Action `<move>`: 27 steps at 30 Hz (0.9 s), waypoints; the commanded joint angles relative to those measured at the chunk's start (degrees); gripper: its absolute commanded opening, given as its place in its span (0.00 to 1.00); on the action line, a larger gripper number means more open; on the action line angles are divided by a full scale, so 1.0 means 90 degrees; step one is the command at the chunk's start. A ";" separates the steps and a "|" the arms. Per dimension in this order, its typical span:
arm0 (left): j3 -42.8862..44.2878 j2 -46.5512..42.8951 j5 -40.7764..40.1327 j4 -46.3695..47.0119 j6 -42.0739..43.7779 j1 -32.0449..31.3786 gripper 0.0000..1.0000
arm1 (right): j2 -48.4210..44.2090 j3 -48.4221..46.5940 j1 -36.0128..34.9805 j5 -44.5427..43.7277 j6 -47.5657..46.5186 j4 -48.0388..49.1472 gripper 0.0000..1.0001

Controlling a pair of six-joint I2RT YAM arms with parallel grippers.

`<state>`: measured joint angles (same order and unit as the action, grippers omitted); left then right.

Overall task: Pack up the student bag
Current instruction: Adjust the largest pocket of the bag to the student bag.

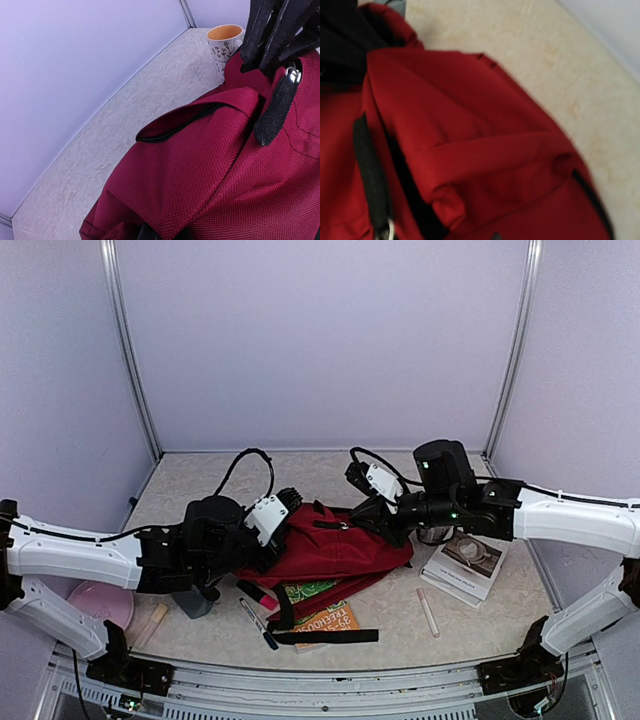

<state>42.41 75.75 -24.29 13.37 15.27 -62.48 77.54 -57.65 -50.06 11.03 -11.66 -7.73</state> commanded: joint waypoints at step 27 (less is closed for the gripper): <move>-0.0561 0.0274 -0.0920 0.0865 0.0510 -0.0870 0.00 | 0.0199 -0.0889 -0.0284 0.0472 0.3465 -0.2876 0.50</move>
<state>37.82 78.30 -32.27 17.54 21.47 -69.65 78.98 -63.11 -51.27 18.96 18.13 -28.60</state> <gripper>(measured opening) 0.018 0.516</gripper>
